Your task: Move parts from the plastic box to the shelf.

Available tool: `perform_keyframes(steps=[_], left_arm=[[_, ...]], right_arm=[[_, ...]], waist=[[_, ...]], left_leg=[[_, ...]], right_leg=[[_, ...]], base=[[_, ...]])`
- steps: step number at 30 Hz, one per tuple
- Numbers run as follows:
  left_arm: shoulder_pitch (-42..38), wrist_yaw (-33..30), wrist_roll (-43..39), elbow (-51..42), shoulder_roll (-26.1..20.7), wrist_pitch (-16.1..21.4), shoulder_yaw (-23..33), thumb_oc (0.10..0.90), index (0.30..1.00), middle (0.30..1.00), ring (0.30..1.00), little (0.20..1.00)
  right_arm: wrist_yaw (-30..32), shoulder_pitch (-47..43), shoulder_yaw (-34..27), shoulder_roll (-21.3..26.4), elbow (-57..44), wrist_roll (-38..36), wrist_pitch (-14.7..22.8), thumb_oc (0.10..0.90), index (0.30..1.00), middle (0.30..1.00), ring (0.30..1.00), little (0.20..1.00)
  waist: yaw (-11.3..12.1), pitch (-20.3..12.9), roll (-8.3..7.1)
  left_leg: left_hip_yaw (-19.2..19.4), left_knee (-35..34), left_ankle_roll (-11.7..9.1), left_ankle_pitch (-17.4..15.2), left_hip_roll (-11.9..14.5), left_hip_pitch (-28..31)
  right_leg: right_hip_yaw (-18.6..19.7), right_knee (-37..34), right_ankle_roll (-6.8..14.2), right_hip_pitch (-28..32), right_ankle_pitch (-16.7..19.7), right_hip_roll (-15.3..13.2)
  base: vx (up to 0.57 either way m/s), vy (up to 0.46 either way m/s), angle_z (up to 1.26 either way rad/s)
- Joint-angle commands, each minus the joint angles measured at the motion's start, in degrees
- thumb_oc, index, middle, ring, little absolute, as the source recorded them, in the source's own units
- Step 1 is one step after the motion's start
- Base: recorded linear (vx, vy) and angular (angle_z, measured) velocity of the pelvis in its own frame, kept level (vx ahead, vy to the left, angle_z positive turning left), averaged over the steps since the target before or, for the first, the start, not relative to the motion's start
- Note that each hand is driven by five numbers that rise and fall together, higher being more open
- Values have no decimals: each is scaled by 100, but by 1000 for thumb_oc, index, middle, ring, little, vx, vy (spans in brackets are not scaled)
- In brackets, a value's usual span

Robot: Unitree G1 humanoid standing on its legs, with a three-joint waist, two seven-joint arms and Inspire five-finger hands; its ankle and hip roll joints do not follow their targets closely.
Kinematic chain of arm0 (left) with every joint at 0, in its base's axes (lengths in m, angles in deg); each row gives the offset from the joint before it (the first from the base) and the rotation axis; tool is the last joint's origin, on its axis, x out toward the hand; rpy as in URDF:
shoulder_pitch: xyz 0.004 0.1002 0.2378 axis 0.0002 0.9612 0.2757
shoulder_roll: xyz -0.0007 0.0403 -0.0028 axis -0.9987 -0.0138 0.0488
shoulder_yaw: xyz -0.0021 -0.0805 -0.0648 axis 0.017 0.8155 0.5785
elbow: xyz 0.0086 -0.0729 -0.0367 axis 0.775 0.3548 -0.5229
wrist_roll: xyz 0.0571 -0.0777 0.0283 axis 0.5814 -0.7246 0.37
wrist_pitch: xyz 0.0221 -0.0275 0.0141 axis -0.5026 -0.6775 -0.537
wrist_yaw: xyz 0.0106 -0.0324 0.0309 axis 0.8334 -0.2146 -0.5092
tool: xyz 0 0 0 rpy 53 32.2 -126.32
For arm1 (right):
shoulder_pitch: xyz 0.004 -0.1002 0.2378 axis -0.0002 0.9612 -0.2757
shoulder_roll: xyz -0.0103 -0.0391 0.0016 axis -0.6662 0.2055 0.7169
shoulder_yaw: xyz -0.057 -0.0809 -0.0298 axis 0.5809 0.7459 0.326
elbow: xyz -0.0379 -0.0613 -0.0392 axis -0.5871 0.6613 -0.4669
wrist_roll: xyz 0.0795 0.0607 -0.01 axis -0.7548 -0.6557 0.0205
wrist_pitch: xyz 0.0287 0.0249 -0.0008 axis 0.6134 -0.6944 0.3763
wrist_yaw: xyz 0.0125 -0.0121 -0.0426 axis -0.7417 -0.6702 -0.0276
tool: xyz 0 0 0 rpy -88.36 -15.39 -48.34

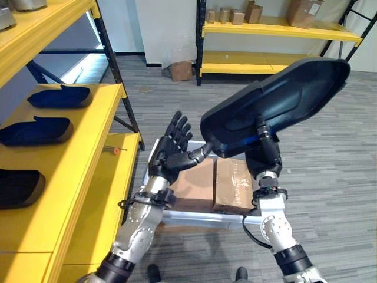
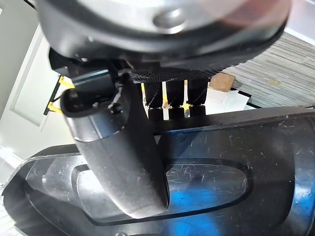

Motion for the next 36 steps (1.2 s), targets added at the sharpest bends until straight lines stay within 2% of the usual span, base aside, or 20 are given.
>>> perform_keyframes(steps=[1, 21, 22, 23, 36], left_arm=[[-891, 117, -81, -397, 100, 586, 24, 900, 1000, 1000, 1000, 1000], [-1600, -153, -180, 319, 515, 589, -360, 900, 1000, 1000, 1000, 1000], [-1636, -171, -213, 354, 540, 592, -370, 553, 514, 514, 514, 514], [-1652, -184, -211, 377, 550, 588, -380, 400, 300, 300, 300, 300], [-1686, -136, -314, 413, 576, 597, -406, 400, 300, 300, 300, 300]], right_arm=[[-510, -663, -168, -25, -732, 427, 292, 400, 300, 300, 300, 300], [-455, -760, 140, -92, -565, 314, 245, 400, 300, 300, 300, 300], [-436, -753, 150, -95, -567, 307, 245, 400, 300, 300, 300, 300], [-428, -755, 151, -89, -563, 311, 248, 400, 300, 300, 300, 300], [-428, -746, 186, -93, -520, 332, 223, 400, 300, 300, 300, 300]], waist=[[73, -357, -103], [-27, -392, -128], [-40, -393, -128], [-42, -394, -127], [-67, -385, -105]], left_leg=[[441, -12, -74, -430, 351, 485], [477, -25, -63, -433, 345, 494], [484, -28, -64, -433, 346, 495], [485, -27, -64, -433, 346, 496], [504, -28, -59, -434, 345, 534]], right_leg=[[-212, 459, 105, 41, -172, -267], [-180, 450, 106, 10, -153, -254], [-169, 453, 107, 3, -154, -255], [-161, 453, 106, 4, -155, -253], [-153, 462, 106, 32, -157, -266]], base=[[0, 0, 0], [0, 0, 0], [0, 0, 0], [0, 0, 0], [0, 0, 0]])
